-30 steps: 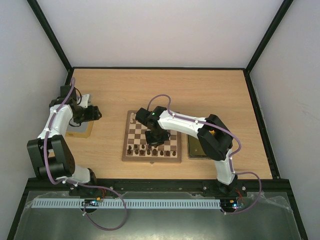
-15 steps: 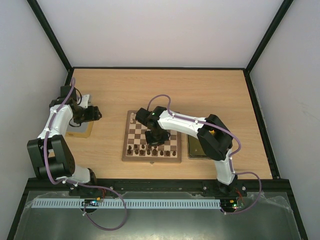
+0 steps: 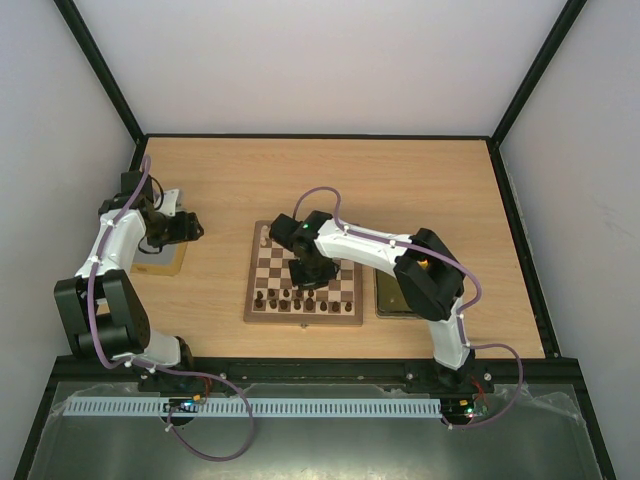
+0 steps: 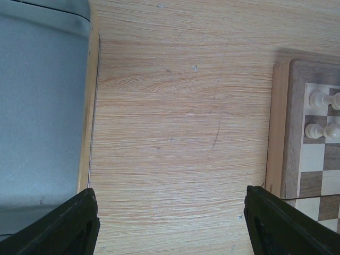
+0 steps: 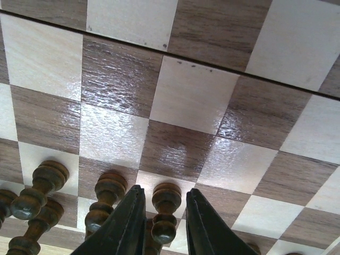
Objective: Set up the chess pieces on the board
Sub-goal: Place the chess piece on the chessboard.
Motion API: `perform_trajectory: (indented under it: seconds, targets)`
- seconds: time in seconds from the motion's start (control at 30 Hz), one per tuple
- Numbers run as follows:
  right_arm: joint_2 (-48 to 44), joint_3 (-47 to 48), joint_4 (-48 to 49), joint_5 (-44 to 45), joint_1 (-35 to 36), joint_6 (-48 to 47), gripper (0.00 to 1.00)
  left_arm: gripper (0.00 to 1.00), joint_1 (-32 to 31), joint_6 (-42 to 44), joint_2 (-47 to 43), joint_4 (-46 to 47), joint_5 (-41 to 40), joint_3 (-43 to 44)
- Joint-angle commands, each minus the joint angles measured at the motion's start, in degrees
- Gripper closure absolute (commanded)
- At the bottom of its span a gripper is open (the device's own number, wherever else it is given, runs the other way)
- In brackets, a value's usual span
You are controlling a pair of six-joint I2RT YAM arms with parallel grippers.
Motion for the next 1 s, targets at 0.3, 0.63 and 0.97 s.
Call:
perform_trajectory:
  seconds: [0.3,0.63,0.97]
  targets:
    - [0.1,1.7,-3.0,3.3,-2.1,-0.6,0.79,0.25,-0.2,-0.2,-0.9,-0.2,0.8,-0.4]
    - [-5.5,-4.5,1.8,2.4,-8.2,0.1,0.80,0.25,-0.1,-0.1,-0.6,-0.3,0.8,-0.4]
    - [-10.8,-10.5,2.9,2.3,-11.8,-2.2,0.83,0.25,-0.2,-0.1,0.2,-0.4,0.6,-0.2]
